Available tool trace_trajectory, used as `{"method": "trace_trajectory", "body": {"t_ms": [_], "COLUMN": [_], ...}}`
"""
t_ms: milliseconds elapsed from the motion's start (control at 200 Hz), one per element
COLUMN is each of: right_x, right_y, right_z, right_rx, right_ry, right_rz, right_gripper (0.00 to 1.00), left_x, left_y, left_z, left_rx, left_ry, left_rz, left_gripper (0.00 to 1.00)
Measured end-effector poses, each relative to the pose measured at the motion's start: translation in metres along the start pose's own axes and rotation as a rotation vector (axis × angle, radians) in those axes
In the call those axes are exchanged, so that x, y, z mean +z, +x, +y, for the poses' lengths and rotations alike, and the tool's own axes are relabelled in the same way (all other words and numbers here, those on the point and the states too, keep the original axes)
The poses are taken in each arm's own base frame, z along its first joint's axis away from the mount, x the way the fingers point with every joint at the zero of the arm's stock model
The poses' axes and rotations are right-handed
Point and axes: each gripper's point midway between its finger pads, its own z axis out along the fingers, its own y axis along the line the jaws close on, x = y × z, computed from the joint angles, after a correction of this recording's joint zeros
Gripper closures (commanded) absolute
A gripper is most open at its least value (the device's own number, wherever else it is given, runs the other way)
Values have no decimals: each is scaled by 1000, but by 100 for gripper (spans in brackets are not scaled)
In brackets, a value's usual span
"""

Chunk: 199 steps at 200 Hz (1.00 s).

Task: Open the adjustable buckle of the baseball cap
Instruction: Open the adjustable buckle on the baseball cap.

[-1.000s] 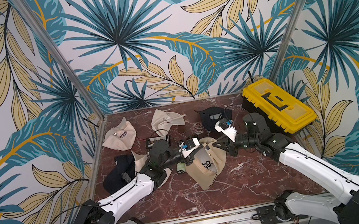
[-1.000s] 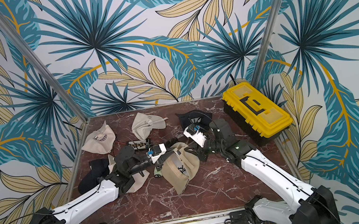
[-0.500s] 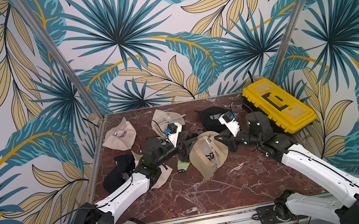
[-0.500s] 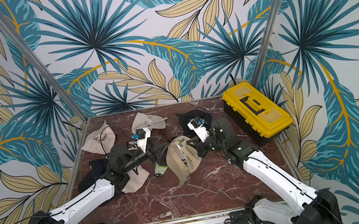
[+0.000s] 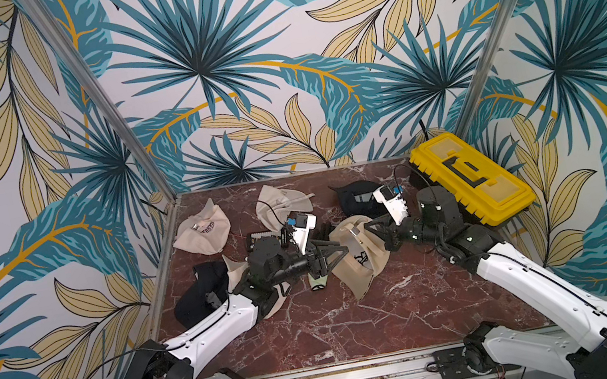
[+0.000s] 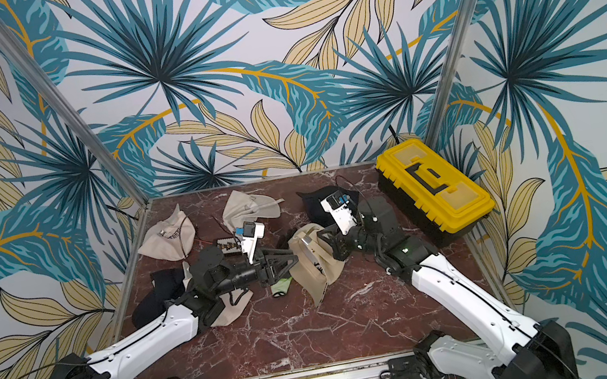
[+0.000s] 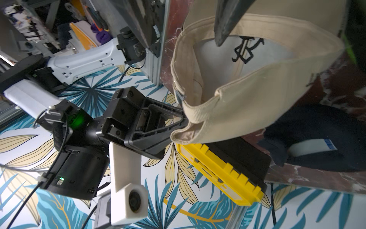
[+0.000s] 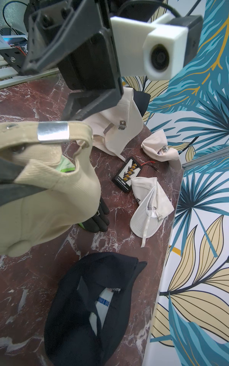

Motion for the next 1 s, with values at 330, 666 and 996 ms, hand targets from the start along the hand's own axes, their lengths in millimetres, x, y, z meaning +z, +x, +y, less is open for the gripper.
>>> {"method": "trace_trajectory", "body": {"t_ms": [330, 666, 996], "right_x": [-3, -2, -8], "right_y": [-4, -3, -2], "right_z": [2, 6, 13], "right_rx": [41, 66, 74], "right_ry": [-6, -30, -63], "right_rz": [-21, -25, -40], "right_gripper": [100, 100, 100], "left_x": [29, 38, 40], "left_y": [22, 9, 7], "left_z": [6, -9, 1], "left_rx": [-143, -110, -87], "left_ry": [-17, -8, -52], "left_rz": [60, 22, -3], "left_gripper": [46, 42, 66]}}
